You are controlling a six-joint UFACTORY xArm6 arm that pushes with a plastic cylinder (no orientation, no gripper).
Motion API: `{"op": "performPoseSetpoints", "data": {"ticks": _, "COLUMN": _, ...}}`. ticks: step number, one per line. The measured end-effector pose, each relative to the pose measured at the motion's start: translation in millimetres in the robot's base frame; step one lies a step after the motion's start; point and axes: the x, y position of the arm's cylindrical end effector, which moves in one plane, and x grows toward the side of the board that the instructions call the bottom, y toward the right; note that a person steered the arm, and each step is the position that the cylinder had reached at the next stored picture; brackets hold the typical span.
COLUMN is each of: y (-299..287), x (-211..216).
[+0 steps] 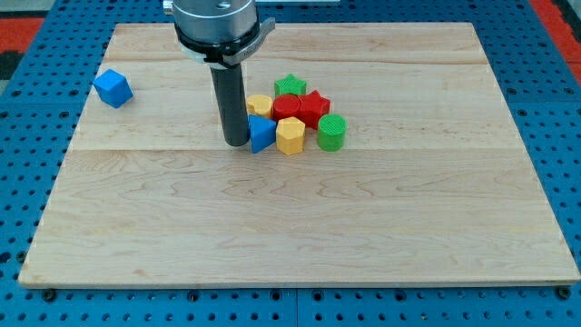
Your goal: Push the blue triangle in between the yellow blocks
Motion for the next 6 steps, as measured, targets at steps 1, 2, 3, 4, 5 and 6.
{"op": "performPoseSetpoints", "data": {"ticks": 1, "y": 3, "x": 4}}
{"op": "performPoseSetpoints", "data": {"ticks": 2, "y": 6, "x": 10}}
{"op": "performPoseSetpoints", "data": {"ticks": 3, "y": 9, "x": 20}}
{"op": "performPoseSetpoints", "data": {"ticks": 4, "y": 10, "x": 21}}
{"op": "performPoseSetpoints", "data": {"ticks": 5, "y": 18, "x": 24}}
{"op": "performPoseSetpoints", "data": {"ticks": 6, "y": 30, "x": 54}}
